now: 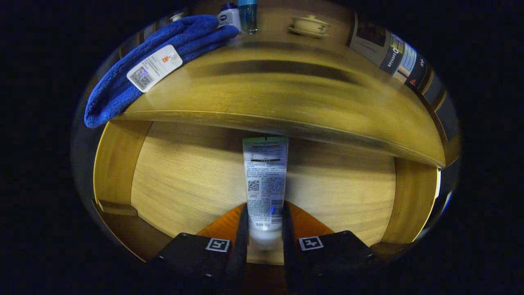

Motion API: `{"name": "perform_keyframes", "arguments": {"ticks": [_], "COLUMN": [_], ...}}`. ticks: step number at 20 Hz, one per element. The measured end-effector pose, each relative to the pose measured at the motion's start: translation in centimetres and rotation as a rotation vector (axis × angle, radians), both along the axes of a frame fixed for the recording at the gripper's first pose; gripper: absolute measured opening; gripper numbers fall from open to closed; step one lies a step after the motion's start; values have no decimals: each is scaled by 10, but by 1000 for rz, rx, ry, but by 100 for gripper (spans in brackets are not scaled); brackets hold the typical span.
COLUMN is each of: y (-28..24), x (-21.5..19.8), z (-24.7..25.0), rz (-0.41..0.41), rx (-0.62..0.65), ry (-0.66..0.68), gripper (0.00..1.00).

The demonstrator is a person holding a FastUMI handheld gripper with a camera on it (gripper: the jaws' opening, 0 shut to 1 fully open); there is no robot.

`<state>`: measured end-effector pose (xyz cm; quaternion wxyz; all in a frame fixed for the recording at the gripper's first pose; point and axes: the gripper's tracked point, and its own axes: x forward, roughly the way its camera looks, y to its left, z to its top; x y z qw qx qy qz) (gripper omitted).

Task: Pull open the drawer, take out the items inside it, and place them on the countertop above the cabinet.

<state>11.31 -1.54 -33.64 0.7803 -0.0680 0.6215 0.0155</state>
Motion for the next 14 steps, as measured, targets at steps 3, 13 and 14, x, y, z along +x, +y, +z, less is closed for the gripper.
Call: {"name": "perform_keyframes", "arguments": {"ticks": [3, 13, 14], "y": [10, 26, 28], "x": [2, -41, -40], "z": [28, 112, 118], "rz": [30, 130, 134], "rx": [48, 111, 115], "ry": [-74, -213, -234], "gripper": [47, 47, 47]}}
